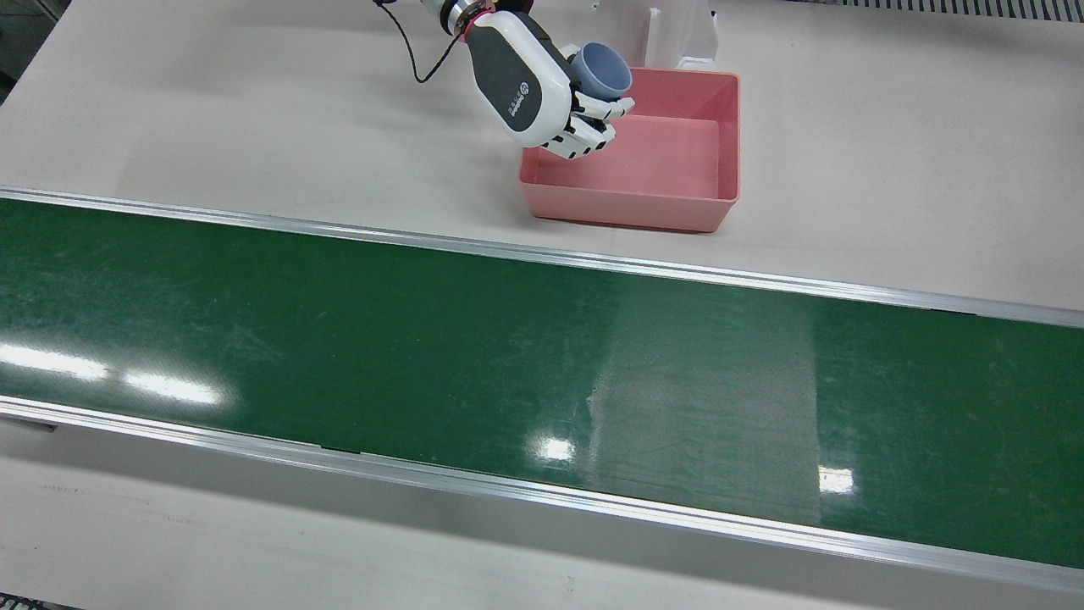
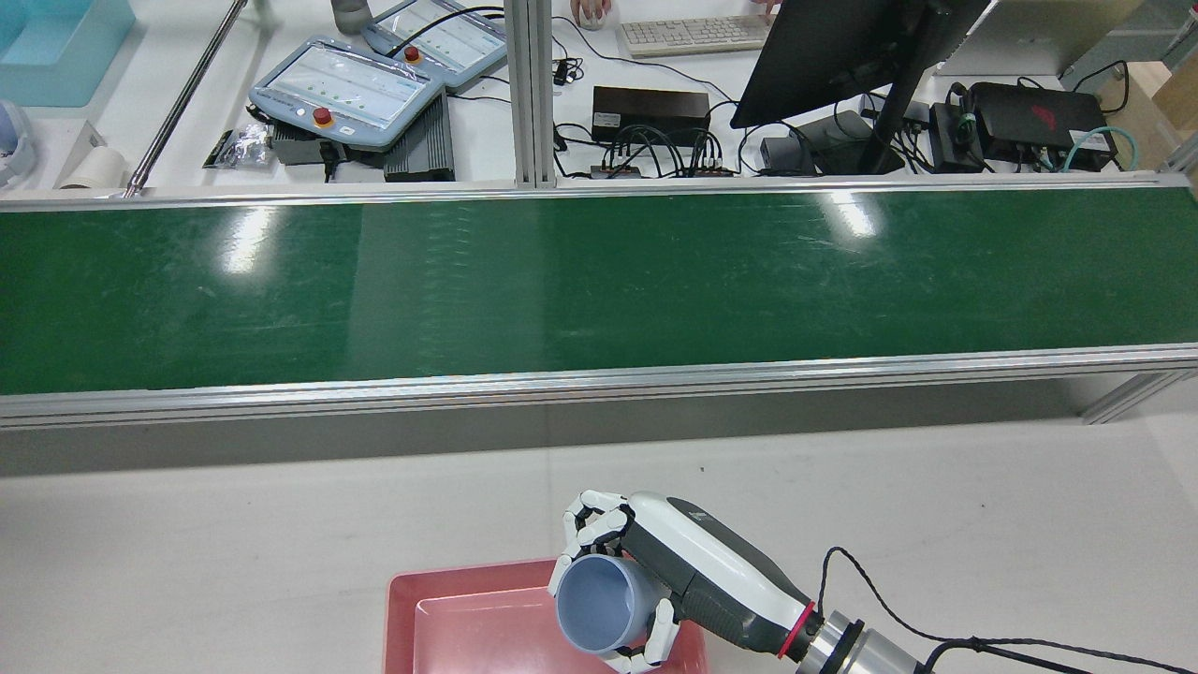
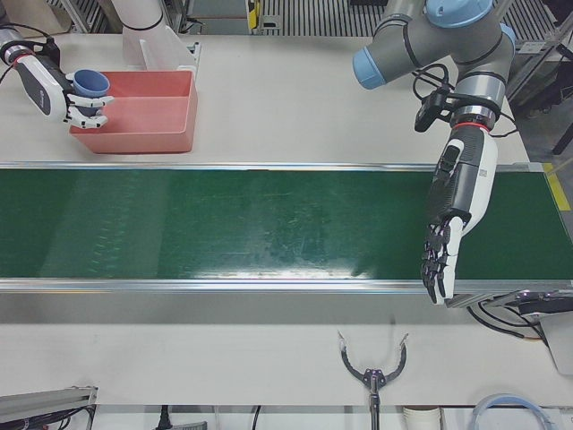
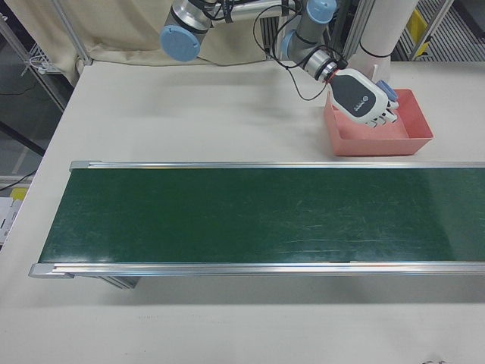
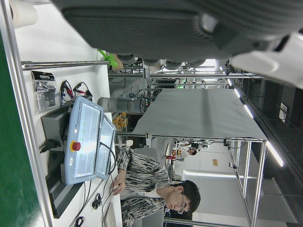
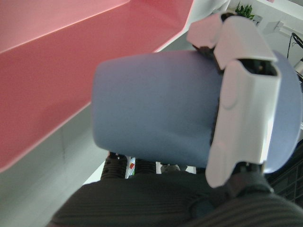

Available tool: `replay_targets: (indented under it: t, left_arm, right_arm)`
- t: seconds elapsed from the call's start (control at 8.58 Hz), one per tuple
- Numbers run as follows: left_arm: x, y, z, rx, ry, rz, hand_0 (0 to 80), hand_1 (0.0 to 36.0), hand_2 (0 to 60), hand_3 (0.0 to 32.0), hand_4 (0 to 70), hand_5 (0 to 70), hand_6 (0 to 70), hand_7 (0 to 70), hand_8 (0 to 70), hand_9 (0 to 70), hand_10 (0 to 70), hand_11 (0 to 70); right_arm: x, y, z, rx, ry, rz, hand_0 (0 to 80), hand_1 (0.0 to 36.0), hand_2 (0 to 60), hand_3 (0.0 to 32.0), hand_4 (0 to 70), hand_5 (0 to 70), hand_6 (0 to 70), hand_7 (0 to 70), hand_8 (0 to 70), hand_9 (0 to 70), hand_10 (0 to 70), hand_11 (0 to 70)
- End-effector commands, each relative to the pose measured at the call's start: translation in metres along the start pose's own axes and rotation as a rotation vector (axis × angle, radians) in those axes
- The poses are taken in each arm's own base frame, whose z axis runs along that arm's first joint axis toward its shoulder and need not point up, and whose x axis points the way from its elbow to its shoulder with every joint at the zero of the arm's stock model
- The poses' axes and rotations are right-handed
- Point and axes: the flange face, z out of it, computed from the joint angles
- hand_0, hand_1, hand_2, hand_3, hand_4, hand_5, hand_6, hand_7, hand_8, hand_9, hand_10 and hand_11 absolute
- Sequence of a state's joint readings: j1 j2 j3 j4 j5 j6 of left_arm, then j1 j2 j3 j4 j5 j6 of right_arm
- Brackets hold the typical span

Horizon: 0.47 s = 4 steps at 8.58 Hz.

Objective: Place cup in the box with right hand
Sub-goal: 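Carry the cup with the right hand down toward the pink tray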

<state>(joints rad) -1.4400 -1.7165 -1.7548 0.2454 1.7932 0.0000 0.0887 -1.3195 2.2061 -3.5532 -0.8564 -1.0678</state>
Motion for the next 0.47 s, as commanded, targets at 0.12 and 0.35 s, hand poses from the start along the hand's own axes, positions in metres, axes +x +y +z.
replay_targets:
  t: [0.12, 0.35]
  left_arm:
    - [-0.001, 0.000, 0.000, 0.000, -0.001, 0.000, 0.0, 0.0, 0.0, 0.0, 0.0, 0.0, 0.0, 0.0, 0.0, 0.0, 0.0, 0.0]
    - [-0.001, -0.001, 0.000, 0.001, -0.001, 0.000, 0.0, 0.0, 0.0, 0.0, 0.0, 0.0, 0.0, 0.0, 0.0, 0.0, 0.0, 0.0]
  right_arm:
    - [0.001, 0.006, 0.003, -0.016, -0.009, 0.016, 48.6, 13.3, 8.0, 4.0, 0.0, 4.8, 0.8, 0.0, 0.3, 2.7, 0.0, 0.0]
    - [-0.016, 0.014, 0.000, -0.034, -0.034, 0.041, 48.7, 9.2, 0.0, 4.2, 0.0, 4.5, 1.1, 1.8, 1.3, 4.2, 0.0, 0.0]
